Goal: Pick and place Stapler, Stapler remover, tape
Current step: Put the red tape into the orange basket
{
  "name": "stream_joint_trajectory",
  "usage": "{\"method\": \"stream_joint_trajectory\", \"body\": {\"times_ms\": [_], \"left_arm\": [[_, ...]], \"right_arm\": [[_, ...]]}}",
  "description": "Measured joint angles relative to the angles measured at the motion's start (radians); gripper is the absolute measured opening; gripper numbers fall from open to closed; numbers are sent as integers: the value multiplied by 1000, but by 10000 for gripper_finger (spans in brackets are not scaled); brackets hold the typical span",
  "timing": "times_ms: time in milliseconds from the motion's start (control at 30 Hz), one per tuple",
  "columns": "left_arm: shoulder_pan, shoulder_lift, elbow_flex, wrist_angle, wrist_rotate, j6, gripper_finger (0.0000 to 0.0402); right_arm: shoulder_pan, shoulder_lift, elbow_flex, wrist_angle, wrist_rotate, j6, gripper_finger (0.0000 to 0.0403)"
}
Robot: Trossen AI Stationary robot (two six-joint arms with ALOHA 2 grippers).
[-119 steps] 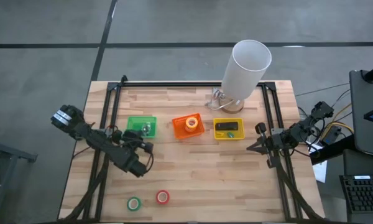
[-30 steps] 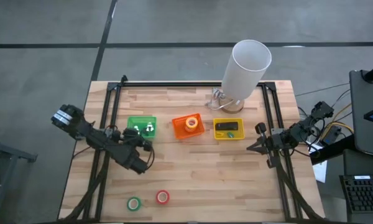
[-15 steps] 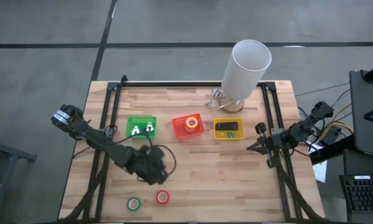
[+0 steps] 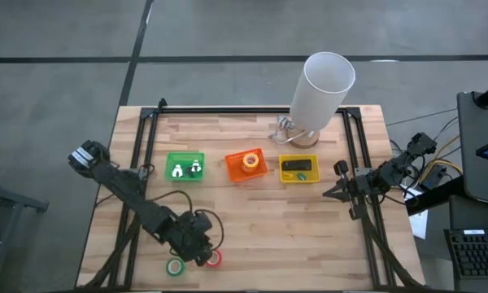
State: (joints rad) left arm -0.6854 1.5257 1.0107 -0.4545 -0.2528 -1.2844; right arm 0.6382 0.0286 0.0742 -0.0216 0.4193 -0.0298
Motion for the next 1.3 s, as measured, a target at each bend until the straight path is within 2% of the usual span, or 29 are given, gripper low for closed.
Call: {"method": "stream_joint_trajectory", "body": {"times_ms": [233, 500, 633, 800, 1067, 1167, 1300], "left_arm": [[-14, 85, -2, 32, 9, -106, 125], [-21, 137, -2, 64, 59, -153, 183], [-26, 159, -2, 102, 67, -145, 196], [-29, 208, -2, 114, 109, -142, 195], [-29, 246, 1, 118, 108, -151, 192], [-29, 244, 1, 113, 102, -145, 176], [-28, 238, -1, 115, 56, -125, 132]], "right_arm": [[0, 0, 0, 0, 0, 0, 8], [0, 0, 0, 0, 0, 0, 8], [0, 0, 0, 0, 0, 1, 8], [0, 0, 0, 0, 0, -4, 8], [0, 0, 0, 0, 0, 1, 8], [0, 0, 0, 0, 0, -4, 8], [0, 0, 0, 0, 0, 0, 8]]}}
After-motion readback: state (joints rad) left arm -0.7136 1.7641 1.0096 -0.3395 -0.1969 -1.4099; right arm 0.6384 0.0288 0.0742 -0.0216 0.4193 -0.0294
